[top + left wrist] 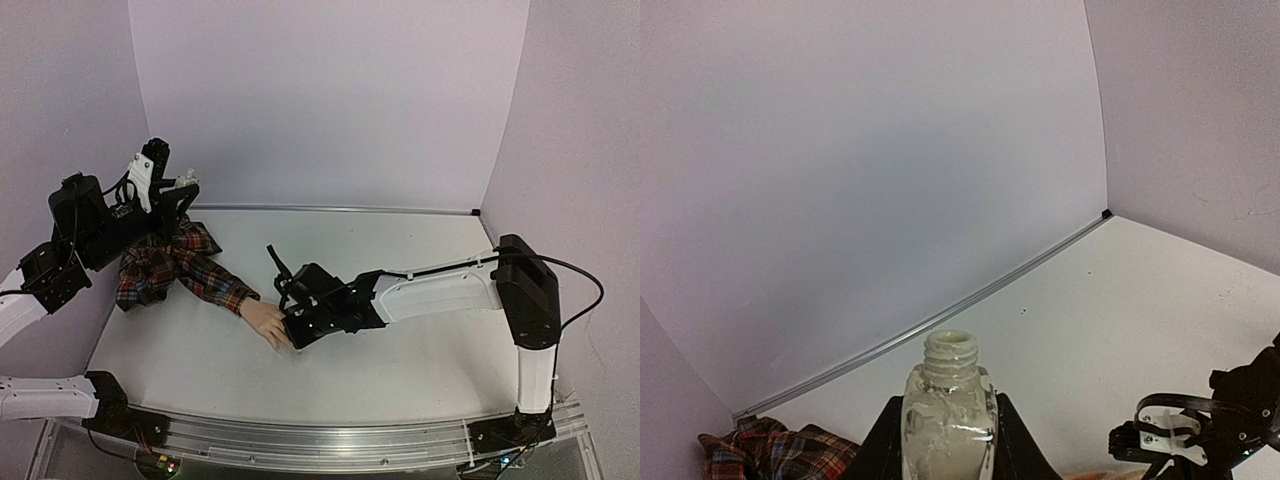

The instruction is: Paint the nails

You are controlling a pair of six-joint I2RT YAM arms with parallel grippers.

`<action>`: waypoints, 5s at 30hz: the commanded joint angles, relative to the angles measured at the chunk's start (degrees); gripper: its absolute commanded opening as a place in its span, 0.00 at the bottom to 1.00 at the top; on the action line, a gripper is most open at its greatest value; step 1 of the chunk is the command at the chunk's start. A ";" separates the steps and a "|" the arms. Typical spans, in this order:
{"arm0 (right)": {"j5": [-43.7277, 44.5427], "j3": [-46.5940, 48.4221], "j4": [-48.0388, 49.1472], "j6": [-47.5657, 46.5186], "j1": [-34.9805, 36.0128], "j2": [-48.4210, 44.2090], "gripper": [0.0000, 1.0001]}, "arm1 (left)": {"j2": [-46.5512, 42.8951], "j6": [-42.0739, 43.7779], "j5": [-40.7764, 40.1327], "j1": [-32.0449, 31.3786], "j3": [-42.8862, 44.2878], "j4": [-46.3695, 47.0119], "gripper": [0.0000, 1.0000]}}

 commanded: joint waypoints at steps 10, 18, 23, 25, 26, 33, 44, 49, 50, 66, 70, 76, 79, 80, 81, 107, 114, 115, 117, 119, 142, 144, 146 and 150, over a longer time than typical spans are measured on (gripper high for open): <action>0.66 -0.63 0.45 0.58 -0.13 -0.11 0.00 | -0.83 0.04 0.64 0.11 2.53 1.17 0.00; 0.87 -0.02 0.24 0.54 -0.16 0.55 0.00 | -0.96 0.14 0.46 0.16 2.49 1.40 0.00; 0.77 -0.24 0.16 0.62 -0.14 0.91 0.00 | -1.02 0.12 0.45 0.16 2.50 1.18 0.00; 0.82 -0.24 0.13 0.67 -0.16 1.01 0.00 | -1.13 0.21 0.38 0.16 2.56 1.20 0.00; 0.88 -0.22 0.11 0.69 -0.18 1.06 0.00 | -1.11 0.20 0.38 0.15 2.54 1.19 0.00; 1.35 -0.10 -0.16 0.60 -0.18 1.07 0.00 | -1.05 0.12 0.46 0.16 2.65 1.06 0.00; 1.63 -0.10 -0.52 1.03 -0.18 1.41 0.00 | -1.05 0.12 0.48 0.16 2.73 1.02 0.00; 1.93 -0.10 -0.69 1.16 -0.21 1.42 0.00 | -1.16 0.10 0.50 0.21 2.77 0.98 0.00; 1.98 -0.05 -0.70 1.16 -0.16 1.44 0.00 | -1.17 0.11 0.51 0.15 2.76 0.98 0.00; 2.41 0.32 -1.38 1.31 -0.16 1.85 0.00 | -1.30 0.09 0.52 0.16 2.87 0.81 0.00; 2.37 0.48 -1.52 1.33 -0.14 2.11 0.00 | -1.23 0.10 0.54 0.16 2.83 0.81 0.00; 2.28 0.49 -1.74 1.41 -0.13 2.30 0.00 | -1.30 0.07 0.56 0.17 2.87 0.80 0.00; 2.37 0.44 -1.78 1.40 -0.14 2.17 0.00 | -1.26 0.06 0.55 0.14 2.86 0.81 0.00; 2.36 0.43 -1.82 1.42 -0.15 2.10 0.00 | -1.22 0.03 0.54 0.16 2.87 0.82 0.00; 2.35 0.36 -1.81 1.41 -0.18 2.03 0.00 | -1.22 0.01 0.55 0.16 2.90 0.83 0.00; 2.38 -3.11 -2.15 1.32 0.39 -5.23 0.00 | -0.85 -0.05 0.72 0.15 3.02 1.07 0.00; 1.74 -1.79 -2.19 1.34 0.41 -4.56 0.00 | -0.93 -0.06 0.65 0.13 2.97 0.99 0.00; 1.60 -1.21 -2.19 1.27 0.43 -3.92 0.00 | -0.97 -0.07 0.59 0.18 2.94 0.99 0.00; 1.55 -0.22 -2.19 1.32 0.37 -2.63 0.00 | -1.02 -0.07 0.55 0.16 3.02 0.80 0.00; 1.69 0.91 -2.27 1.26 0.32 -1.41 0.00 | -1.10 0.00 0.51 0.14 3.01 0.75 0.00; 0.86 1.33 -2.36 1.32 0.16 0.73 0.00 | -1.30 0.06 0.33 0.16 2.85 0.56 0.00; 0.71 1.67 -2.36 1.31 0.19 0.99 0.00 | -1.30 0.14 0.30 0.13 2.85 0.60 0.00; 0.76 1.70 -2.36 1.36 0.18 1.21 0.00 | -1.30 0.14 0.31 0.16 2.94 0.65 0.00; 0.70 1.76 -2.36 1.37 0.18 1.67 0.00 | -1.41 0.13 0.31 0.16 2.94 0.55 0.00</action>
